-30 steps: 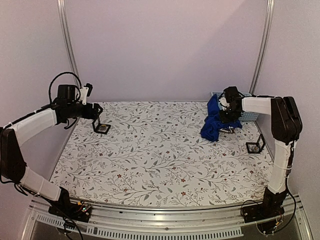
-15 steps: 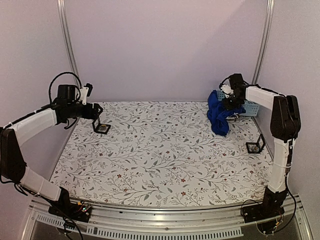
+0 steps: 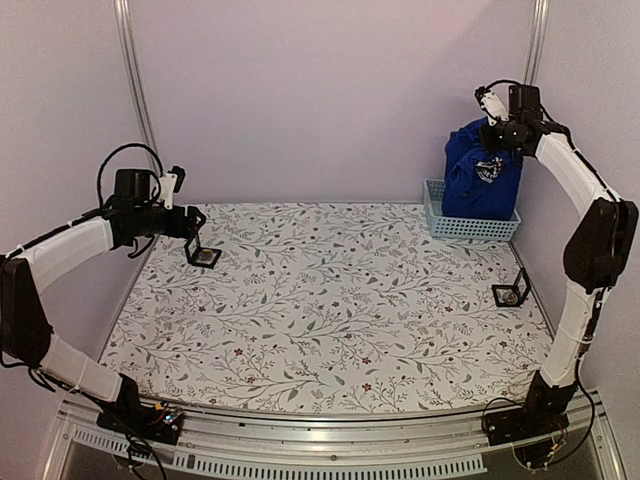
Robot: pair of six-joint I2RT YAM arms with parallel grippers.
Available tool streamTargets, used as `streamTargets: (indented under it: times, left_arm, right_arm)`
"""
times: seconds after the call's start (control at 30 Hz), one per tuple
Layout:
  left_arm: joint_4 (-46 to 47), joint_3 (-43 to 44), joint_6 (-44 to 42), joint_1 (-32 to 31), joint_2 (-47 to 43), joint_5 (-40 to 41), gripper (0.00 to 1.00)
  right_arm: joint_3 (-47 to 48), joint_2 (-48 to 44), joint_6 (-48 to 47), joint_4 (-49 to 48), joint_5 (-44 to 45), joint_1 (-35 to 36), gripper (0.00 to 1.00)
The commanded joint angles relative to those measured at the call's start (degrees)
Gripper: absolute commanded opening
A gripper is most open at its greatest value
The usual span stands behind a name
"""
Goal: Pin the brooch onto the clothing
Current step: Place the crumpled clothing at the center of the board.
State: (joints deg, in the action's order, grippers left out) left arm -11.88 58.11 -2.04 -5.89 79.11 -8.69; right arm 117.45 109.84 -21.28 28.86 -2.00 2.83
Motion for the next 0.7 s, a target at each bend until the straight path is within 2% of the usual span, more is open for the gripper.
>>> streamTargets:
  times: [0.0, 0.1, 0.17, 0.37, 0.4, 0.47, 0.57, 0.67]
  left_arm:
    - [0.1, -0.4, 0.1, -0.5, -1.0, -1.4, 0.90]
    - [-0.1, -0.3, 0.1, -0.6, -1.1, -1.2, 0.90]
    - [0.1, -0.6, 0.0, -0.6, -1.5, -1.0, 0.90]
    - [0.5, -0.7, -0.1, -0.6, -2.2, -0.7, 0.90]
    - [0.5, -0.7, -0.1, -0.6, -2.3, -0.7, 0.90]
    - [0.5, -0.6, -0.1, -0.6, -2.4, -0.5, 0.90]
    - [0.5, -0.6, -0.1, -0.6, -2.8, -0.1, 0.90]
    - [0.6, -0.8, -0.1, -0.6, -3.4, 0.4, 0.90]
  right_arm:
    - [7.7, 5.2, 0.9, 1.5, 1.6, 0.5, 0.00]
    - [14.5, 6.0, 4.8, -2.5, 6.2, 0.4, 0.00]
    - [14.1, 4.4, 7.6, -9.8, 6.3, 0.4, 0.00]
    - [11.6, -3.3, 20.5, -25.7, -10.1, 2.9, 0.00]
    - [11.1, -4.6, 22.8, -27.2, -11.8, 5.0, 0.00]
    - [10.7, -6.5, 21.8, -27.3, -14.3, 11.0, 0.00]
    - [9.5, -8.1, 14.7, -22.9, -20.0, 20.3, 0.00]
    - [1.9, -10.8, 12.1, -20.6, -26.0, 27.6, 0.00]
